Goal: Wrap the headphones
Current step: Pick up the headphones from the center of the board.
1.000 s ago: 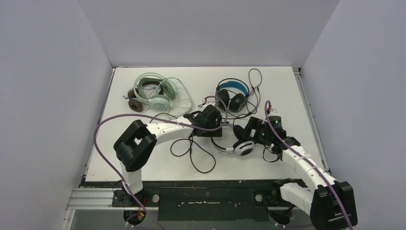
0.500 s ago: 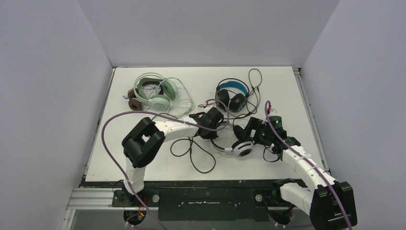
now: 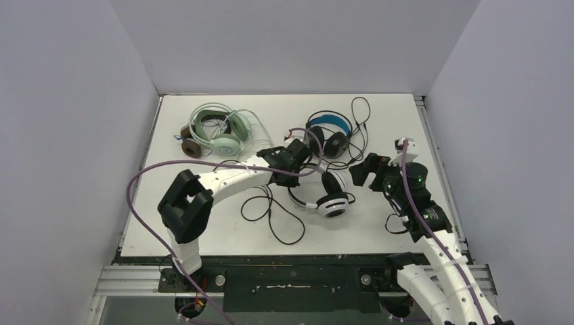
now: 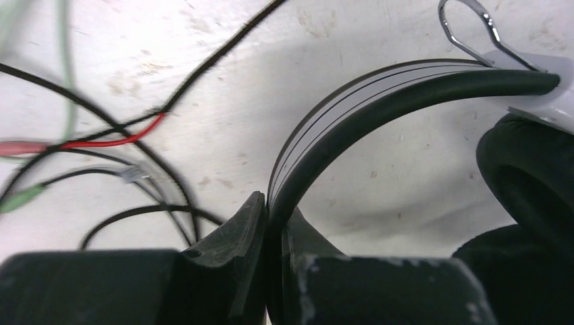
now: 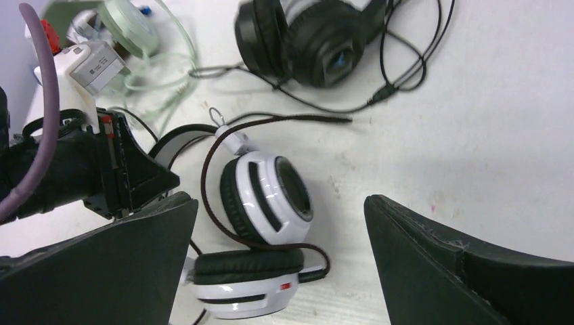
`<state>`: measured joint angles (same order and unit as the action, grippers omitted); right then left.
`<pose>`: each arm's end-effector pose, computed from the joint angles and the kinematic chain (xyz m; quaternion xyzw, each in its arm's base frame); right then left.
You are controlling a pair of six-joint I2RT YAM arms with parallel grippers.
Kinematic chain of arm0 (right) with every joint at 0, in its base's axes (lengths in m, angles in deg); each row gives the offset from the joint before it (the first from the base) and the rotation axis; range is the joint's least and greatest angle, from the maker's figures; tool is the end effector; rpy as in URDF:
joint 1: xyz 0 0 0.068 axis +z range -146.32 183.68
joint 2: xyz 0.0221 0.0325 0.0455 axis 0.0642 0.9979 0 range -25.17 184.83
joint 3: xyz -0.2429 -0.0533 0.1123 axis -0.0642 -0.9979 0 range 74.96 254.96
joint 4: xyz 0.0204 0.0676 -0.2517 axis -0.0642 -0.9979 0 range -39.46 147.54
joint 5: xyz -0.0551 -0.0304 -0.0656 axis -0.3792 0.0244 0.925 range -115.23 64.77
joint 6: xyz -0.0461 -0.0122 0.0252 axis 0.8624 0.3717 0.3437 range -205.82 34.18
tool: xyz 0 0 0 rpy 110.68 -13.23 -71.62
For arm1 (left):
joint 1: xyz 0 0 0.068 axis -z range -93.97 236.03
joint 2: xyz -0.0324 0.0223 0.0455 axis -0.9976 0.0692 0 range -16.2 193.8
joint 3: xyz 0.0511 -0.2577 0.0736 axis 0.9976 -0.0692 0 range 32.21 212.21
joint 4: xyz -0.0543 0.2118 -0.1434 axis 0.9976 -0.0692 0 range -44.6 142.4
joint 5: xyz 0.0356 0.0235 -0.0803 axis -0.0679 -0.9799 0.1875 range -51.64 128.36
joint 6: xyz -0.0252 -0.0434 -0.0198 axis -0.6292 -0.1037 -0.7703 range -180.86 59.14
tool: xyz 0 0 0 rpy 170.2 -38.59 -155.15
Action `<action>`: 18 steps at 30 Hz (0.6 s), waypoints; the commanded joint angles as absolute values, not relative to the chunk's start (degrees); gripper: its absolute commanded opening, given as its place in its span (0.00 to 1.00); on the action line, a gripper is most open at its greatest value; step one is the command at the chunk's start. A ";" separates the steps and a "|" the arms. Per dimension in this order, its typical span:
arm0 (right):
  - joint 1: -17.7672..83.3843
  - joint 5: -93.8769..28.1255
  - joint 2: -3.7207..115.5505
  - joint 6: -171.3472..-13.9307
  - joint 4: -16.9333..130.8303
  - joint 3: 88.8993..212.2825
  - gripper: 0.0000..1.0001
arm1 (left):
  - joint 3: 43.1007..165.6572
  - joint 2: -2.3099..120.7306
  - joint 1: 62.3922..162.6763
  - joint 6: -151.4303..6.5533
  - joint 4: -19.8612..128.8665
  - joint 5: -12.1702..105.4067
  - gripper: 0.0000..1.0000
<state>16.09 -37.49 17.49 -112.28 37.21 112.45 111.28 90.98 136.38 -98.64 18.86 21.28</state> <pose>0.1677 0.0447 0.2834 0.0463 0.8416 0.2616 0.4703 0.2593 -0.2964 0.2082 0.0688 0.9570 -0.0651 0.2741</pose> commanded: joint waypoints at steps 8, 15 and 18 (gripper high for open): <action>15.81 -33.77 11.48 -109.82 46.47 114.53 1.00 | 120.16 66.51 123.64 -87.81 5.63 32.98 0.00; 15.92 -44.73 9.91 -109.86 59.69 110.94 1.00 | 131.48 59.70 119.70 -85.08 -5.50 38.26 0.00; 15.97 -52.78 10.79 -111.29 68.41 108.29 1.00 | 137.47 58.62 119.69 -86.36 -8.63 41.45 0.00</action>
<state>16.09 -41.46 10.58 -110.47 52.75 111.05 128.68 61.87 119.31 -85.55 -4.86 33.34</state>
